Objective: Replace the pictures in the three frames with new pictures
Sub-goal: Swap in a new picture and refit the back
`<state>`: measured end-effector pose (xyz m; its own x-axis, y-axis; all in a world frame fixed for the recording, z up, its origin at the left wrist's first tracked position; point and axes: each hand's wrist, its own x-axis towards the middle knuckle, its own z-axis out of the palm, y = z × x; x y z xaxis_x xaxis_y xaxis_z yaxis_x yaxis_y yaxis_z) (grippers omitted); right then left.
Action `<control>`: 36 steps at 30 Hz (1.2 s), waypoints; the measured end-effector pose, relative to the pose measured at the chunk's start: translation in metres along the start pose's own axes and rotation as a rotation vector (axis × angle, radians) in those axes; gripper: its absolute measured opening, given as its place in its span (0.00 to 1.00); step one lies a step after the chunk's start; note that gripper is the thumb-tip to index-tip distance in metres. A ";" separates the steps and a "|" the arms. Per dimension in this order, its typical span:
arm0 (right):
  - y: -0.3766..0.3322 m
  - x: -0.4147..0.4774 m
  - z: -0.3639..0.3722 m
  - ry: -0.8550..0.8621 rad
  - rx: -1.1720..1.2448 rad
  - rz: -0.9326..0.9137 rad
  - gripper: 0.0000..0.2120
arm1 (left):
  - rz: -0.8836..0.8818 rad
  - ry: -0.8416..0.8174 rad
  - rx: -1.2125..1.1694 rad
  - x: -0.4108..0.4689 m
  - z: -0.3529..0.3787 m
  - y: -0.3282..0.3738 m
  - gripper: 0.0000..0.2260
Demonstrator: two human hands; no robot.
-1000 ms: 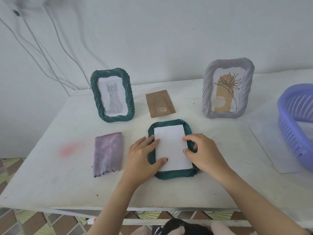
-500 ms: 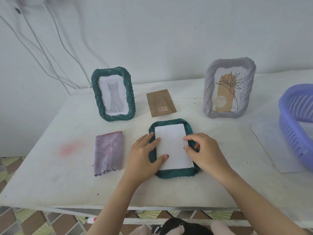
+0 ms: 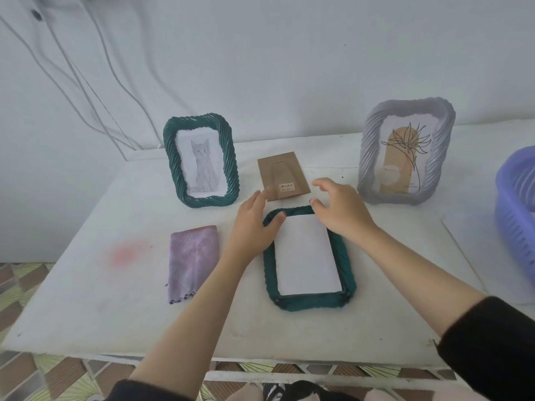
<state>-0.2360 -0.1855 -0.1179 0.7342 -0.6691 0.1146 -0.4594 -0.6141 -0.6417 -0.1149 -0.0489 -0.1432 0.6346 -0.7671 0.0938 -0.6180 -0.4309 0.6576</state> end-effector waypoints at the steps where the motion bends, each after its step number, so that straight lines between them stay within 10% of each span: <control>1: -0.002 0.008 0.001 -0.015 -0.018 0.011 0.21 | -0.003 -0.023 -0.002 0.005 0.001 0.000 0.27; 17: -0.011 0.054 0.013 0.006 0.712 0.396 0.16 | -0.287 -0.012 -0.787 0.020 -0.007 0.015 0.17; 36: -0.012 -0.022 -0.024 -0.136 1.122 0.291 0.15 | -0.281 0.074 -0.954 -0.002 -0.027 0.018 0.09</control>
<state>-0.2583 -0.1738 -0.0949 0.7528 -0.6314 -0.1859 0.0303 0.3154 -0.9485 -0.1149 -0.0425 -0.1113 0.7482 -0.6501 -0.1327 0.1703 -0.0052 0.9854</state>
